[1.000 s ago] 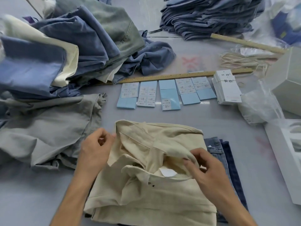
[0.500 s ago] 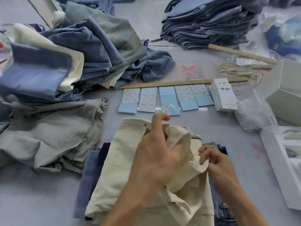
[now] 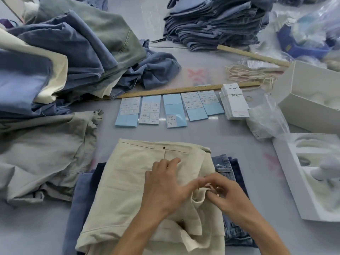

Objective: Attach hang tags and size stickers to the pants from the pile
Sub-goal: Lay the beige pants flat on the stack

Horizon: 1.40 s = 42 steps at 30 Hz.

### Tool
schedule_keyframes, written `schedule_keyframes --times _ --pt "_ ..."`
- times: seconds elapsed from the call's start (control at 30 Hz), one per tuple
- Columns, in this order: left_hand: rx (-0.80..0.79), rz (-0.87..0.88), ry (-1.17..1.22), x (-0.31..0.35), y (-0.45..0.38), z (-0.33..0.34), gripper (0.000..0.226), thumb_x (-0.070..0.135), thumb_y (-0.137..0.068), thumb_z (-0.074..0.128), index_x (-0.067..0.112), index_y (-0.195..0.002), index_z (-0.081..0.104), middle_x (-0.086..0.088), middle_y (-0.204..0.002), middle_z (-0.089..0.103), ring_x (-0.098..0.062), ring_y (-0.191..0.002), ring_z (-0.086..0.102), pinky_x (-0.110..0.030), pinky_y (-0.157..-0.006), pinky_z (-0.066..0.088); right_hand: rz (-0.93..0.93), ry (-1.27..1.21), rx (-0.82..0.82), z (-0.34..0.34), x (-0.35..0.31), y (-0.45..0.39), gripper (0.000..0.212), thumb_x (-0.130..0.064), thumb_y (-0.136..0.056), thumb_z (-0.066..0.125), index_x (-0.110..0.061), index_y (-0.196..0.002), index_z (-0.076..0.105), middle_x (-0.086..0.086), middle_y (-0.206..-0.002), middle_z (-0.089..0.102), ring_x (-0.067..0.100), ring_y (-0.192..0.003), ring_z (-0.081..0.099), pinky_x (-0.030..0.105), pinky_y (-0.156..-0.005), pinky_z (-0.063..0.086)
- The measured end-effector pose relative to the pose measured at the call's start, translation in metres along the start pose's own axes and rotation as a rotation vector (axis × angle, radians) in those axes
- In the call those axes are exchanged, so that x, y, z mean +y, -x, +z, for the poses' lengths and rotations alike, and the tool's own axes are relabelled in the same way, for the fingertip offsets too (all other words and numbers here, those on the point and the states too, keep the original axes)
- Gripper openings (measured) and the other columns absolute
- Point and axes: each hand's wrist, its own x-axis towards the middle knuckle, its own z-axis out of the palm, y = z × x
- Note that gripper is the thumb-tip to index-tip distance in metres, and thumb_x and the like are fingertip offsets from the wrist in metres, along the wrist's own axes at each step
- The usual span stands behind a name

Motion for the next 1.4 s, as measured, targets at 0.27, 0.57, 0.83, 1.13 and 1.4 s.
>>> schedule_keyframes --times 0.27,0.57,0.83,1.13,1.4 --pt "-0.007 0.039 -0.136 0.023 -0.048 -0.027 0.073 0.043 -0.088 0.062 0.042 -0.148 0.02 -0.001 -0.116 0.065 -0.029 -0.104 0.065 -0.038 -0.078 0.048 -0.25 -0.217 0.098 0.047 -0.015 0.022 0.069 0.028 -0.074 0.059 -0.027 -0.114 0.073 -0.003 -0.129 0.059 0.024 -0.12 0.061 0.027 -0.093 0.054" --pt "0.606 -0.008 0.593 -0.019 -0.05 -0.111 0.011 0.032 -0.085 0.073 0.032 -0.091 0.065 0.019 -0.081 0.065 -0.001 -0.069 0.058 -0.029 -0.064 0.049 0.105 0.08 0.468 0.037 0.036 0.032 0.057 0.019 -0.087 0.054 -0.035 -0.091 0.074 -0.016 -0.103 0.068 0.007 -0.09 0.064 0.019 -0.072 0.048" --pt "0.612 0.167 0.798 -0.018 -0.027 -0.153 0.009 0.028 -0.082 0.076 0.028 -0.085 0.067 0.008 -0.078 0.065 -0.007 -0.069 0.06 -0.019 -0.056 0.05 0.064 0.114 0.228 0.016 0.03 0.026 0.049 0.015 -0.084 0.06 -0.032 -0.088 0.075 -0.021 -0.108 0.064 0.009 -0.104 0.063 0.031 -0.085 0.054" --pt "0.334 0.131 0.804 -0.008 -0.033 -0.14 0.013 0.035 -0.084 0.076 0.026 -0.088 0.068 0.005 -0.078 0.063 -0.014 -0.073 0.058 -0.034 -0.064 0.05 0.002 0.158 -0.369 0.001 -0.045 -0.005 0.092 -0.059 -0.066 0.089 -0.062 -0.141 0.034 -0.028 -0.134 0.055 -0.006 -0.13 0.047 0.014 -0.101 0.043" --pt "0.363 -0.008 0.649 -0.006 -0.043 -0.098 0.038 0.065 -0.076 0.076 0.037 -0.097 0.061 0.016 -0.067 0.062 -0.001 -0.053 0.053 -0.016 -0.049 0.044 -0.002 0.243 -0.474 0.051 -0.033 0.022 0.09 -0.027 -0.088 0.066 -0.066 -0.148 0.012 -0.011 -0.126 0.066 0.001 -0.112 0.063 0.015 -0.096 0.046"
